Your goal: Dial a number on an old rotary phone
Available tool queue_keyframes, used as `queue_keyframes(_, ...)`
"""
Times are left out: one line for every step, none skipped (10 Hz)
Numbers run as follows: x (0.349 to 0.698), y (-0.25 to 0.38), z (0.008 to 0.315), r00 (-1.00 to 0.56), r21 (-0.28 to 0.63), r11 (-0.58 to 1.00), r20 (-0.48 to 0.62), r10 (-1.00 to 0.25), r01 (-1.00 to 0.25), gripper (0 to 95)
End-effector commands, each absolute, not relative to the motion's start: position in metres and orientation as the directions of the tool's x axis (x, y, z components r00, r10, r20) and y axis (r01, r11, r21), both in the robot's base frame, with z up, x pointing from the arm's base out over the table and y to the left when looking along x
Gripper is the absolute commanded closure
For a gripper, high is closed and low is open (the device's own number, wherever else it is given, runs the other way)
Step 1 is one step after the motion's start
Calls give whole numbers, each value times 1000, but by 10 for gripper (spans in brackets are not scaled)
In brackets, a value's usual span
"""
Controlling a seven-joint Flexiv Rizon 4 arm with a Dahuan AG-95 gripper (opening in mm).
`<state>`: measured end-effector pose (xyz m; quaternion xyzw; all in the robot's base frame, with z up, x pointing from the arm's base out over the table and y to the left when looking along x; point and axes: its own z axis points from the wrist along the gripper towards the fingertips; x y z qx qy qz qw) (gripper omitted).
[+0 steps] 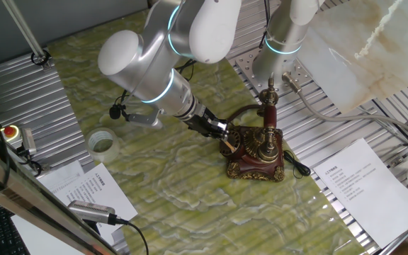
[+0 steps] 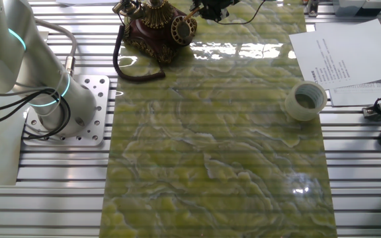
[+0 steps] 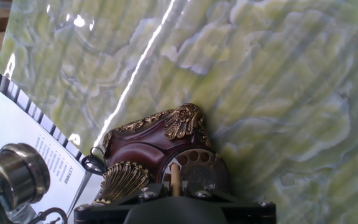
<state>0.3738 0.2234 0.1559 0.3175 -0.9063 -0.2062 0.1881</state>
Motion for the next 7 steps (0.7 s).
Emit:
queue_keyframes(374,223,154,-725,498,708,206,-657,-501,950)
queue_keyframes(374,223,154,-724,509,702,201,-660,-499,950)
queue_keyframes(374,223,153,-723,511,700,200,-661,-498,950)
queue_keyframes(375,223,153,-723,512,700,200,-661,-498,950)
queue_keyframes(375,224,153,-722,513,699,201,-662,-498,950)
queue_keyframes(375,224,152,-720,515,696,200,-664,-499,950)
queue_keyframes(375,223,152,-720,517,695,198,-665,-499,950)
